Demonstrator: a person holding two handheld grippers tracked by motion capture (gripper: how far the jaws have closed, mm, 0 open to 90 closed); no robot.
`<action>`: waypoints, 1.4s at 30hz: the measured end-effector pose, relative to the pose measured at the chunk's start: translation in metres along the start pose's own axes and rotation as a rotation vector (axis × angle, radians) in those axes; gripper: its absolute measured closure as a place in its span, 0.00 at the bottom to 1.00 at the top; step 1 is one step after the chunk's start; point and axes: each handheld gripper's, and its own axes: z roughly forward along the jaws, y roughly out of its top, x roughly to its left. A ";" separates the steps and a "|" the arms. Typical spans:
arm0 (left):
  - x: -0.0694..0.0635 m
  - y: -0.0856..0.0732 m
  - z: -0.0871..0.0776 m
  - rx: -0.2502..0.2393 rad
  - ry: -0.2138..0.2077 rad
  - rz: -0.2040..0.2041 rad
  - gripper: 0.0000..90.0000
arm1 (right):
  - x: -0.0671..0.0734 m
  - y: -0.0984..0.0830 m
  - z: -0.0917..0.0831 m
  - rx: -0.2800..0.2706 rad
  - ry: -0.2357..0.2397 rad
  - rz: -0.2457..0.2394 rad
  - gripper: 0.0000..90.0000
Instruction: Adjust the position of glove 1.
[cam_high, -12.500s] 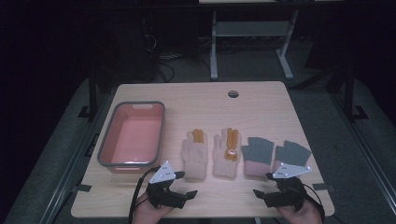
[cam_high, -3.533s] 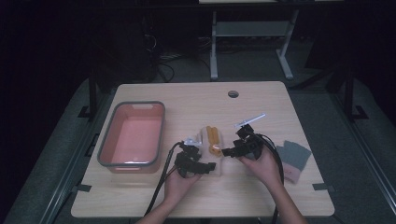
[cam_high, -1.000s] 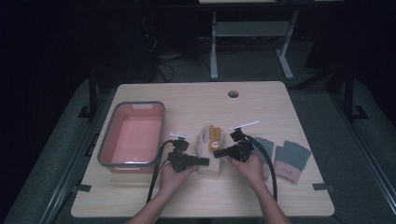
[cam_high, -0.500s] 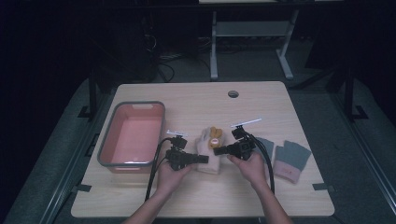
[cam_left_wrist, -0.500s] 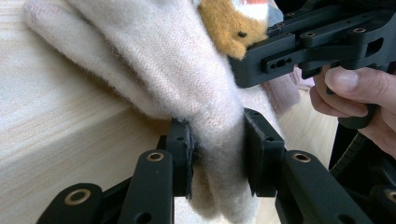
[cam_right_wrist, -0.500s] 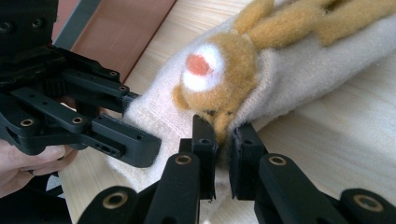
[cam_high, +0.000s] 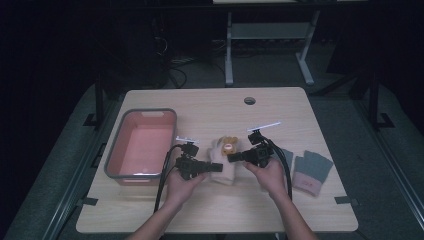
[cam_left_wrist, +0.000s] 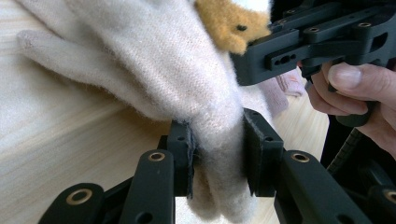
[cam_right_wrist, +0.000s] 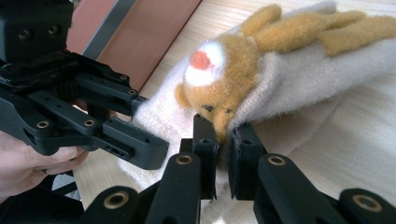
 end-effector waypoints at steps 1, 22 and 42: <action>0.001 0.000 0.000 0.003 -0.002 0.000 0.75 | 0.000 0.000 0.000 0.002 0.000 0.000 0.92; 0.009 0.001 -0.001 0.028 0.012 -0.016 0.77 | -0.001 0.004 0.010 0.027 -0.012 0.046 0.90; 0.022 -0.011 0.015 0.100 0.082 -0.046 0.77 | -0.034 -0.022 0.044 0.043 0.060 0.237 0.79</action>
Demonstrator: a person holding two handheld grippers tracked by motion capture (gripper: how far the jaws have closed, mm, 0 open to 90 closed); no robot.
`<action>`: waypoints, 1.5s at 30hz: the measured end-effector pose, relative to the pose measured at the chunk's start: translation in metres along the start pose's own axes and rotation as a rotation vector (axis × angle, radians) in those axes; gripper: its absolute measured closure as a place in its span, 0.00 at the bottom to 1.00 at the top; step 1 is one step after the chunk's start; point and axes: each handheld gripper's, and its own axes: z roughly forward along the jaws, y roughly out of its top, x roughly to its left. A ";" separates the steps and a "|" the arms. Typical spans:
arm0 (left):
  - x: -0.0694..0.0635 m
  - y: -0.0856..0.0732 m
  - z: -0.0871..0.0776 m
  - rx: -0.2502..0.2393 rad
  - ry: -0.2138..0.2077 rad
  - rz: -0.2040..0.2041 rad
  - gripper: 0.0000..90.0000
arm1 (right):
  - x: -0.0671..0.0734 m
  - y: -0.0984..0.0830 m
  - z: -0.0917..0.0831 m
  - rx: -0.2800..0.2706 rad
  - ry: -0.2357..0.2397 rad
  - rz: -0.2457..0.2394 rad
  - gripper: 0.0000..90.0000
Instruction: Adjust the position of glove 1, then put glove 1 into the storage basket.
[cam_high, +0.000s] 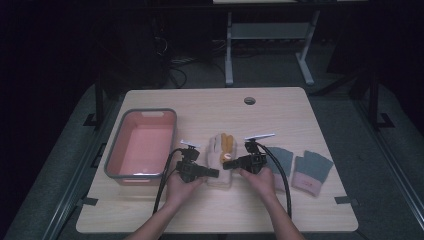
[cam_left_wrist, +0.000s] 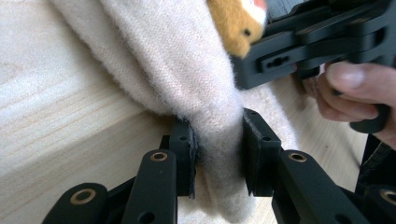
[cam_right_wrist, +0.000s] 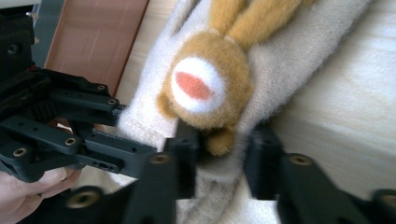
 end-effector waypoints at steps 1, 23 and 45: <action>0.000 0.000 0.000 0.000 -0.001 -0.001 0.77 | -0.002 0.000 0.000 -0.004 0.019 0.004 0.86; -0.028 0.023 -0.038 -0.091 -0.066 0.055 0.77 | 0.036 0.015 -0.040 -0.088 0.028 -0.124 0.93; -0.038 0.045 -0.083 -0.162 -0.104 0.079 0.77 | 0.084 0.043 -0.063 -0.125 0.044 -0.187 0.93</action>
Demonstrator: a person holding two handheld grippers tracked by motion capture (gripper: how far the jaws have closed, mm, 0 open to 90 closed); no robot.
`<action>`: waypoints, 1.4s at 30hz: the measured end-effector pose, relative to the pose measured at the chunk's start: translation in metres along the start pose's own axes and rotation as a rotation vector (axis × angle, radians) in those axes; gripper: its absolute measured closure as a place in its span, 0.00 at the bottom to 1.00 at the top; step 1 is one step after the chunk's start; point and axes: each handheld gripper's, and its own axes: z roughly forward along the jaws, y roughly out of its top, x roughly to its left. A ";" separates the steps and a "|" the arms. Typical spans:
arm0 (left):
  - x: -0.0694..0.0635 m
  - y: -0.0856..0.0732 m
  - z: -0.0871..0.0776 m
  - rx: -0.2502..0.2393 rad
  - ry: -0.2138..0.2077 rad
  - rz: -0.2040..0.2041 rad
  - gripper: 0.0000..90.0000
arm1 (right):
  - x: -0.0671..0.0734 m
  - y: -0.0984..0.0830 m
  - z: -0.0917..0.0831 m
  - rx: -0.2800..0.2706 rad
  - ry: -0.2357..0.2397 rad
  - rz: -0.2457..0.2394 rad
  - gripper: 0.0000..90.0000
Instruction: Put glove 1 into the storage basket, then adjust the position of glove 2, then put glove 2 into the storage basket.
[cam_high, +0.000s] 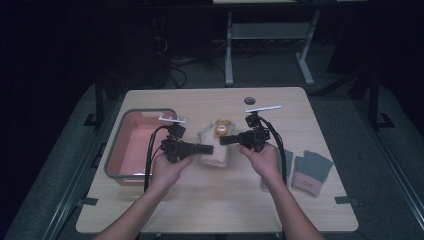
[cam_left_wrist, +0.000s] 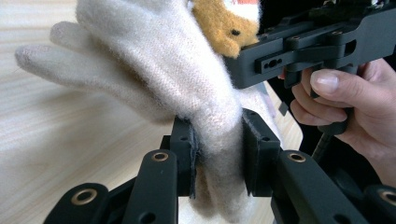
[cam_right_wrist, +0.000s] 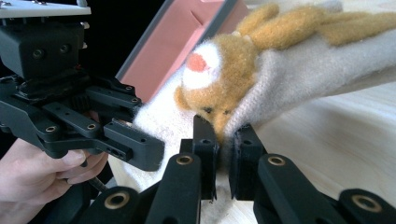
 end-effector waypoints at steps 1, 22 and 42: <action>-0.001 0.001 -0.001 -0.001 0.001 0.000 0.77 | 0.001 0.001 0.000 0.000 0.002 0.002 0.93; 0.004 0.013 -0.032 -0.040 0.002 0.015 0.77 | 0.023 0.027 0.012 0.022 0.011 -0.036 0.93; 0.006 0.037 -0.080 -0.097 0.026 0.032 0.77 | 0.062 0.069 0.025 0.014 0.023 -0.088 0.92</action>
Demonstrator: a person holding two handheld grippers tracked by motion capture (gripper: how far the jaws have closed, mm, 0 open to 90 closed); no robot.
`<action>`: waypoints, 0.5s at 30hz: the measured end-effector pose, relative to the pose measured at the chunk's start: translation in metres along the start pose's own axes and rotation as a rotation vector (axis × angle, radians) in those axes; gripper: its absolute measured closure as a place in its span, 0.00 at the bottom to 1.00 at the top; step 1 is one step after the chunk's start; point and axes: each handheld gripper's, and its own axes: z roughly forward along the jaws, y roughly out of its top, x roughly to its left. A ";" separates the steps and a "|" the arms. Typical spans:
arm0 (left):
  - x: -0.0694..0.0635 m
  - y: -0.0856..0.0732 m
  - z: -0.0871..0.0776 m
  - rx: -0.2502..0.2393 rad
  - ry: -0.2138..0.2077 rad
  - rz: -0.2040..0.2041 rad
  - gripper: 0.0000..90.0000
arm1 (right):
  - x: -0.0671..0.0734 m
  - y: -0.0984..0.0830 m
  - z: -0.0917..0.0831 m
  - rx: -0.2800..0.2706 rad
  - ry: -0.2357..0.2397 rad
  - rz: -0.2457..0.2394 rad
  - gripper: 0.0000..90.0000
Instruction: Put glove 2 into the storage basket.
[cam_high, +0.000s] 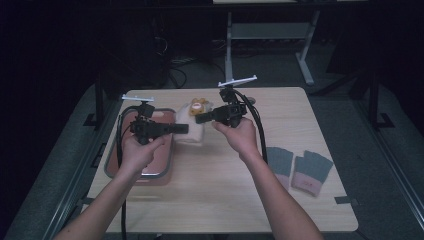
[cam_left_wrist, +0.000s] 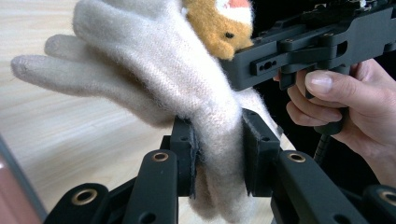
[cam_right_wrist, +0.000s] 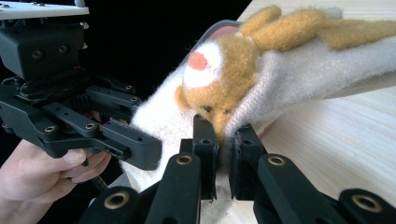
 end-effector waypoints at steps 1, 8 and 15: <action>0.001 0.001 -0.003 -0.005 0.003 -0.003 0.77 | 0.002 0.002 0.001 0.000 0.002 -0.002 0.93; 0.006 0.006 -0.020 -0.020 0.020 0.010 0.77 | 0.013 0.015 0.012 0.005 0.019 -0.014 0.92; 0.013 0.008 -0.037 -0.038 0.037 0.004 0.77 | 0.023 0.027 0.025 0.017 0.026 -0.035 0.92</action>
